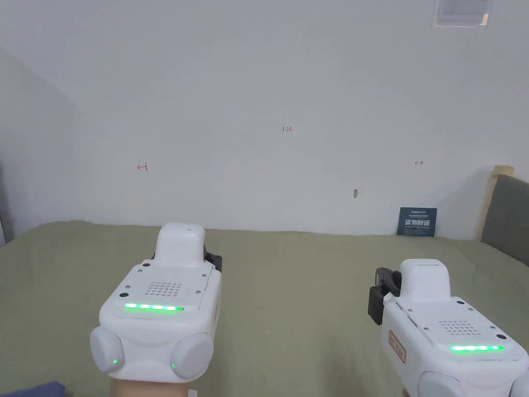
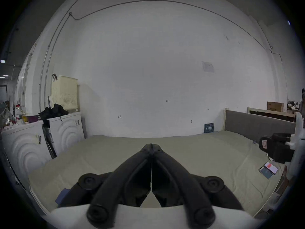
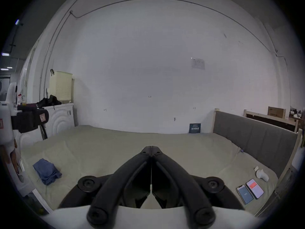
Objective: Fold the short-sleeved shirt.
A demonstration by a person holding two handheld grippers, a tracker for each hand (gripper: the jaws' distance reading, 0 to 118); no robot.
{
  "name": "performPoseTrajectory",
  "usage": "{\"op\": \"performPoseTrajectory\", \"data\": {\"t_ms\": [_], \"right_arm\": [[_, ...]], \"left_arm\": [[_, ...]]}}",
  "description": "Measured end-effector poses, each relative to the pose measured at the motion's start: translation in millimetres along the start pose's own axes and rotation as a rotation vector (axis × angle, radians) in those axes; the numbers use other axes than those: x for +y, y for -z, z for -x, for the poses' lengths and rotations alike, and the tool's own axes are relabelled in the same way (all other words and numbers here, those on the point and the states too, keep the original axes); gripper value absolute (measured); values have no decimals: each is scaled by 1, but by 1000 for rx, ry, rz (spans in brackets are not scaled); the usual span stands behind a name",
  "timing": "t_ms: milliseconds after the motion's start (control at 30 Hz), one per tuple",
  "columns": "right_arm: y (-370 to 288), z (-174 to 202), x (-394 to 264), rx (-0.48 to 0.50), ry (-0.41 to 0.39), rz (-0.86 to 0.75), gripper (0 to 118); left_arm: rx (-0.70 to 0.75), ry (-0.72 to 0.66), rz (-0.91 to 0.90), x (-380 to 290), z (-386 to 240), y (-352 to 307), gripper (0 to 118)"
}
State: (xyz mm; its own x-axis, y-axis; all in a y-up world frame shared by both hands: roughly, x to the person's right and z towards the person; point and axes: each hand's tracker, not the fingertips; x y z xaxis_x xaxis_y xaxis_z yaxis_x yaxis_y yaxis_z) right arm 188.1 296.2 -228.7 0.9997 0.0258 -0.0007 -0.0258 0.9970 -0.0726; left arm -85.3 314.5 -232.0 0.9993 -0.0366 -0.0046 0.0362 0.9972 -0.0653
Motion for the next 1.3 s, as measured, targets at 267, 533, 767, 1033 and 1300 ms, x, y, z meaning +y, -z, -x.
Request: {"op": "performPoseTrajectory", "data": {"t_ms": [267, 533, 767, 1033, 1300], "right_arm": [[10, 2, 10, -40, 7, -35, 98], [6, -4, 22, -32, 4, -52, 118], [7, 4, 22, -45, -29, -25, 118], [10, 0, 22, -30, -49, -7, 118], [8, -2, 24, -22, -52, -16, 118]], "left_arm": [[45, 30, 53, 3, 6, 17, 118], [59, 3, 41, -1, 11, 18, 118], [41, 0, 40, 4, 15, 9, 118], [69, 52, 4, 4, 13, 3, 118], [60, 12, 3, 9, 16, 4, 118]]}}
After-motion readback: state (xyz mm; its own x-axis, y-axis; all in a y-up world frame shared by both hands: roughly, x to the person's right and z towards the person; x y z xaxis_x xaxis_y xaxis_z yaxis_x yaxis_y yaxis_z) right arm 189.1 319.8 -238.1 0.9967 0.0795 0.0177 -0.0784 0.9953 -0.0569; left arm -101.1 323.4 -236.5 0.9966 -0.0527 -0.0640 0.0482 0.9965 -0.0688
